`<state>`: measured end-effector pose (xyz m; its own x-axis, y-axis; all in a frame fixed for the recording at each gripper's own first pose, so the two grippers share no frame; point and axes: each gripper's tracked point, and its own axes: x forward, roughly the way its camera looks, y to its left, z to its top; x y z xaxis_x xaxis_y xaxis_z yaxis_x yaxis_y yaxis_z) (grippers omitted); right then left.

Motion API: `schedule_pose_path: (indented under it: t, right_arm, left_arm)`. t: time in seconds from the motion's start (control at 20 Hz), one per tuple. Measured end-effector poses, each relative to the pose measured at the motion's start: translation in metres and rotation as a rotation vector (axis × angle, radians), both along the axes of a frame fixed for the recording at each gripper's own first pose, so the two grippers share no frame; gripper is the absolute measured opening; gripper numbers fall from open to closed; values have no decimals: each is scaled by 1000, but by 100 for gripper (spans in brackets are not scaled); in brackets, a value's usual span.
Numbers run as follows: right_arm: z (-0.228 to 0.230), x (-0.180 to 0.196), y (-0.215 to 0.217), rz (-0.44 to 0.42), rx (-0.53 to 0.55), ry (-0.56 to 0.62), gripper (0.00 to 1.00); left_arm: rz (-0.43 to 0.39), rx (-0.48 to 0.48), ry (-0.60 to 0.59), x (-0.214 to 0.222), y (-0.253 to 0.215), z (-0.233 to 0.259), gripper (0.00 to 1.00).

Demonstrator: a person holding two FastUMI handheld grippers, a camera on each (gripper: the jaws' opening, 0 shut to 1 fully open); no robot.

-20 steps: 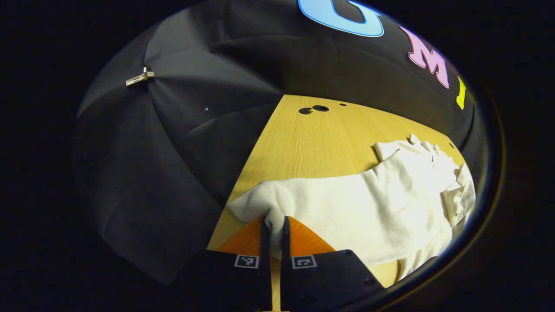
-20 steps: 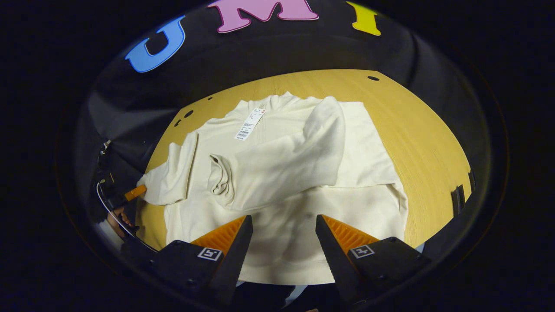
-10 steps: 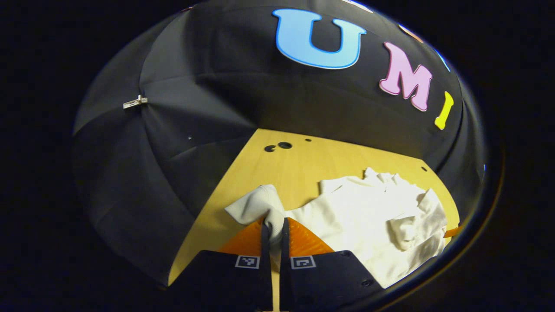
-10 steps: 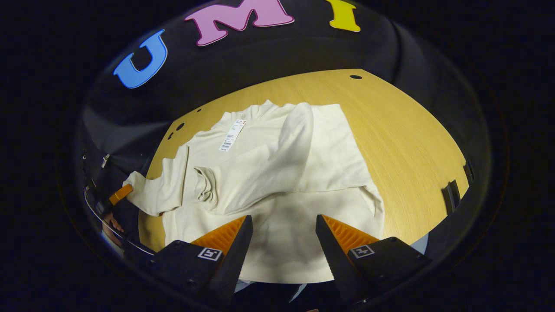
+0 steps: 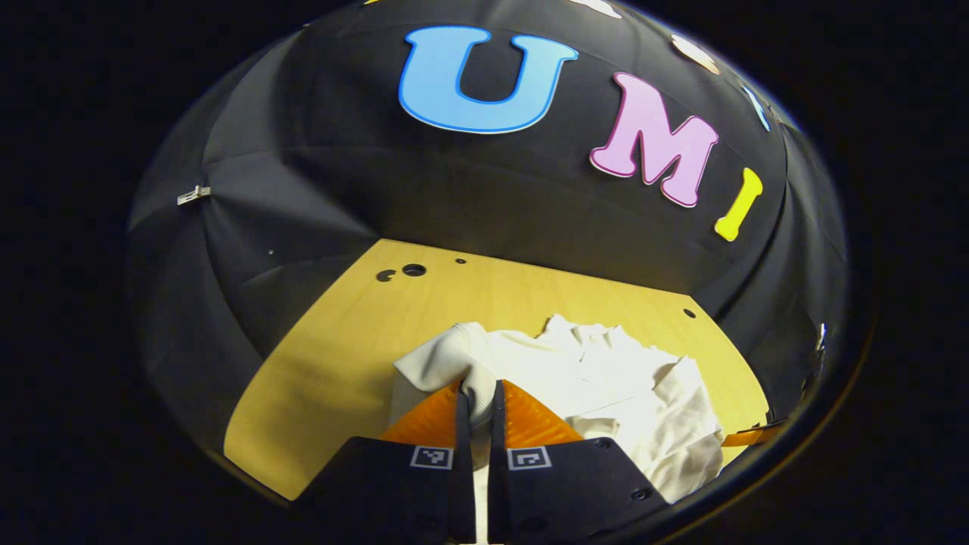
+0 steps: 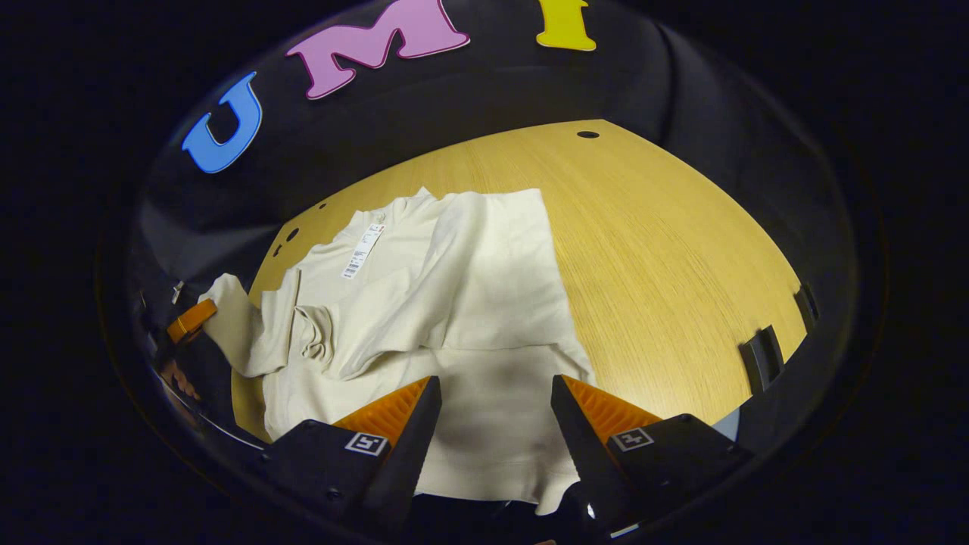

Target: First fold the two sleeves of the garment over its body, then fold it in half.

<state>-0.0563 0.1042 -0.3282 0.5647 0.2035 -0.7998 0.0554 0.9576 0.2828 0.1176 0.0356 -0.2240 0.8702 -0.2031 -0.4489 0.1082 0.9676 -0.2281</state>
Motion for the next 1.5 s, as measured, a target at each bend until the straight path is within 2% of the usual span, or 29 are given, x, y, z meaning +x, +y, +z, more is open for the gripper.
schedule_pose_path:
  t: [0.3, 0.65, 0.9, 1.1, 1.25, 1.45, 1.5]
  right_arm:
    - [-13, 11, -41, -27, 18, 21, 91]
    - [-24, 17, -78, -53, 32, 41, 91]
    - [-27, 25, -96, -49, 37, 43, 90]
    - [-35, 29, -107, -41, 37, 56, 90]
    - [-39, 34, -111, -31, 38, 63, 91]
    - [-39, 37, -113, -20, 43, 63, 90]
    - [-39, 37, -113, -17, 43, 62, 90]
  left_arm:
    - [-81, -14, 5, 1, -92, 7, 11]
    - [-191, 39, 45, -4, -188, -17, 11]
    - [-210, 81, 100, -1, -222, -54, 12]
    - [-216, 125, 93, -2, -239, -71, 12]
    - [-272, 142, 104, -9, -256, -87, 13]
    - [-290, 150, 147, -16, -266, -104, 24]
    - [-288, 154, 148, -18, -268, -106, 24]
